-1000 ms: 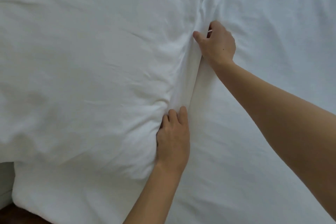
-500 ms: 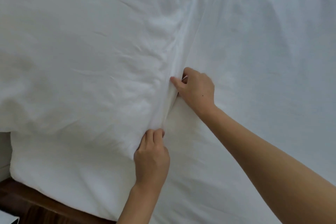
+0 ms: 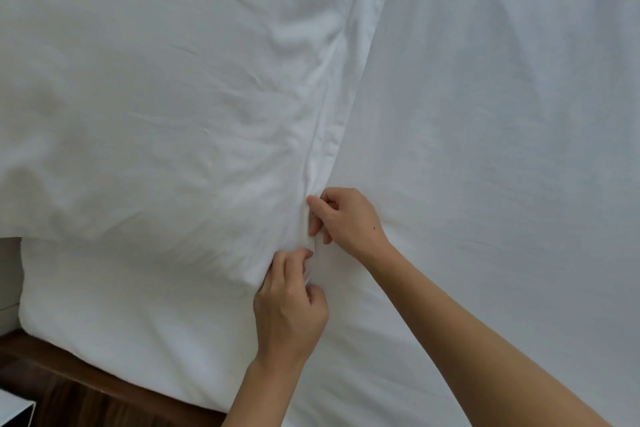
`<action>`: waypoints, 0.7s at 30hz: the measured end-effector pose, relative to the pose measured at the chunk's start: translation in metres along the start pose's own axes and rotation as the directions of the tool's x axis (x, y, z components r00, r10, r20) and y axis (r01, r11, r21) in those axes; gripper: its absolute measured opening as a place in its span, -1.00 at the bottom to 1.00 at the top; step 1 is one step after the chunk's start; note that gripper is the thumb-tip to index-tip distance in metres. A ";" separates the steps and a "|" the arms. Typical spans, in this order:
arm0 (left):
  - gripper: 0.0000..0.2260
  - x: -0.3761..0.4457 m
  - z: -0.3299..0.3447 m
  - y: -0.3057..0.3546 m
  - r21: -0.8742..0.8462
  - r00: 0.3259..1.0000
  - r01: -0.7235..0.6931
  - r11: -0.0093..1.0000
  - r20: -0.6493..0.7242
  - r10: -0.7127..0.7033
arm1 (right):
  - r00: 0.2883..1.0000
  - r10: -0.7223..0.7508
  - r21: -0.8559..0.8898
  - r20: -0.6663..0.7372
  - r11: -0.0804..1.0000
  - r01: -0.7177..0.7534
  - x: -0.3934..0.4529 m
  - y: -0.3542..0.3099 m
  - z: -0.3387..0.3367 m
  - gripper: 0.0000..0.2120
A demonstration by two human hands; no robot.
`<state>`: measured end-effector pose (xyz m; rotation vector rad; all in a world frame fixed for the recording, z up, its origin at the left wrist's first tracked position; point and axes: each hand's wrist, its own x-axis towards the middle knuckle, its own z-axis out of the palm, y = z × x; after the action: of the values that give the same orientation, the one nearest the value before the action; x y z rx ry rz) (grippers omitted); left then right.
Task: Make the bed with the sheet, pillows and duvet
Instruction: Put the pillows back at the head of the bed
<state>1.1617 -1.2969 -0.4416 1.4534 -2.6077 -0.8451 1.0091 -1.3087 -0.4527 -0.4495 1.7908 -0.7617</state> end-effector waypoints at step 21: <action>-0.76 0.043 0.026 -0.013 0.334 0.916 -0.123 0.934 -0.324 0.237 | 0.984 -0.008 0.149 -0.177 0.988 0.035 0.004 0.012 0.008 -0.74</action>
<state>1.1404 -1.3256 -0.4794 1.2444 -2.6065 -0.1320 1.0155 -1.3046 -0.4655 -0.3087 1.8765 -0.9707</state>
